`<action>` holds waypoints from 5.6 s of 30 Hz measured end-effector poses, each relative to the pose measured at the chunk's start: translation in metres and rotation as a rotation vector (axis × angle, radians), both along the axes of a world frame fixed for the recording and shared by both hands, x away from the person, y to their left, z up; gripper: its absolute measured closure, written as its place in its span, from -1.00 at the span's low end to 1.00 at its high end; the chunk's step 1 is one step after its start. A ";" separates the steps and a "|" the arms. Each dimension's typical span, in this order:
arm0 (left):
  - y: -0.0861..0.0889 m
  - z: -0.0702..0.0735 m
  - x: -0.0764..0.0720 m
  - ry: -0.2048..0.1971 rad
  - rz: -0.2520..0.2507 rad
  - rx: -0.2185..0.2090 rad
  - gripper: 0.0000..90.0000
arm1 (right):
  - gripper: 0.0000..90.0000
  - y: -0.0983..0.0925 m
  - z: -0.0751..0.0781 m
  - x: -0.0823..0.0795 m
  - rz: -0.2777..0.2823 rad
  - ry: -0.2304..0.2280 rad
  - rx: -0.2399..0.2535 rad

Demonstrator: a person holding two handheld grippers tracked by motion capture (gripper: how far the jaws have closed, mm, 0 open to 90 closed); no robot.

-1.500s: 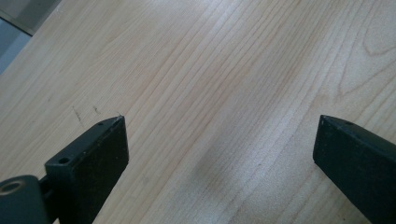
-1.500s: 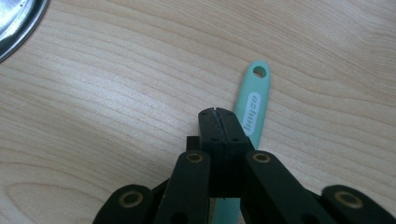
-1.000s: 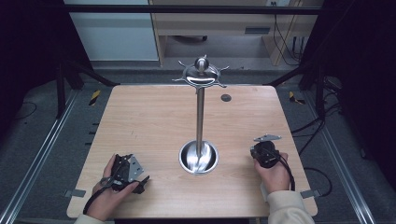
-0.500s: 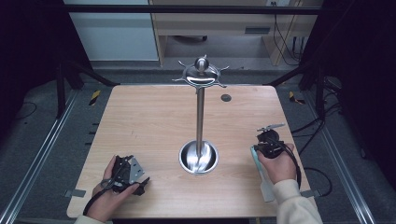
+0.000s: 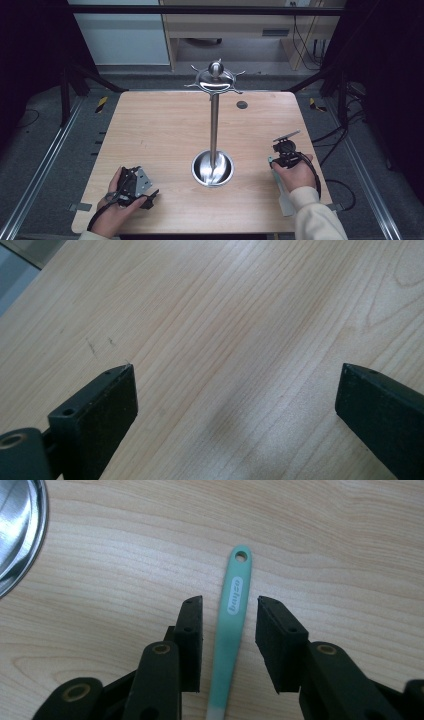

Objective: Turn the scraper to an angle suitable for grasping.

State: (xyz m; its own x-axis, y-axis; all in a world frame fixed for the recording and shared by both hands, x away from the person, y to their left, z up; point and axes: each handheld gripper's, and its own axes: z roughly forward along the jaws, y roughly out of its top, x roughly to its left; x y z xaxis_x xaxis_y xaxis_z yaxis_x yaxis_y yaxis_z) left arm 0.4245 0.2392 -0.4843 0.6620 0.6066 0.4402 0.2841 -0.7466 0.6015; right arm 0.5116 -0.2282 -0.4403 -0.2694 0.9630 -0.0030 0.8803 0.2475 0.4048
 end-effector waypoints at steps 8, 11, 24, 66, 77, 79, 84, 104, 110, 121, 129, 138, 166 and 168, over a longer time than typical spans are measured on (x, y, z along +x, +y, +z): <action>-0.001 0.000 0.000 0.001 -0.001 0.007 -0.93 | 0.34 0.002 -0.008 0.010 -0.008 0.061 -0.007; 0.000 0.000 0.001 -0.001 0.001 0.002 -0.93 | 0.34 0.003 -0.011 0.013 -0.007 0.084 -0.005; -0.001 0.000 0.001 0.000 -0.006 0.005 -0.93 | 0.36 0.003 -0.020 0.025 -0.008 0.143 -0.010; -0.002 -0.001 0.001 0.004 -0.014 0.013 -0.93 | 0.63 0.003 -0.027 0.030 -0.034 0.158 -0.040; -0.002 -0.001 0.001 0.006 -0.015 0.014 -0.93 | 0.64 0.000 -0.023 0.027 -0.035 0.131 -0.013; -0.002 -0.001 0.001 0.006 -0.015 0.014 -0.93 | 0.64 -0.002 -0.019 0.024 -0.030 0.112 0.003; -0.002 -0.002 0.001 0.007 -0.013 0.015 -0.93 | 0.65 -0.007 -0.013 0.021 -0.027 0.082 0.030; -0.003 -0.002 0.001 0.011 -0.013 0.019 -0.93 | 0.65 -0.019 0.051 0.004 -0.002 -0.099 0.081; -0.002 -0.003 0.001 0.012 -0.012 0.017 -0.93 | 0.65 -0.012 0.066 0.002 0.021 -0.143 0.080; -0.003 -0.003 0.001 0.012 -0.013 0.019 -0.93 | 0.66 -0.006 0.082 -0.002 0.049 -0.184 0.085; -0.003 -0.003 0.001 0.015 -0.013 0.018 -0.93 | 0.66 -0.006 0.098 -0.009 0.055 -0.228 0.099; -0.003 -0.003 0.001 0.016 -0.013 0.019 -0.93 | 0.66 -0.001 0.112 -0.013 0.068 -0.264 0.100; -0.003 -0.003 0.001 0.016 -0.013 0.019 -0.93 | 0.66 0.023 0.168 -0.041 0.183 -0.451 0.145; -0.003 -0.003 0.001 0.016 -0.013 0.019 -0.93 | 0.66 0.024 0.174 -0.045 0.194 -0.470 0.148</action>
State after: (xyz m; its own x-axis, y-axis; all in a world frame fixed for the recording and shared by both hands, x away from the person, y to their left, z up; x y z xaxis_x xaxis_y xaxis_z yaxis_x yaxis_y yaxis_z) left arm 0.4259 0.2366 -0.4873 0.6767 0.5896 0.4410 0.2838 -0.7616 0.5827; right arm 0.4671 -0.2038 -0.2667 -0.4447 0.8950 -0.0338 0.5396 0.2979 0.7875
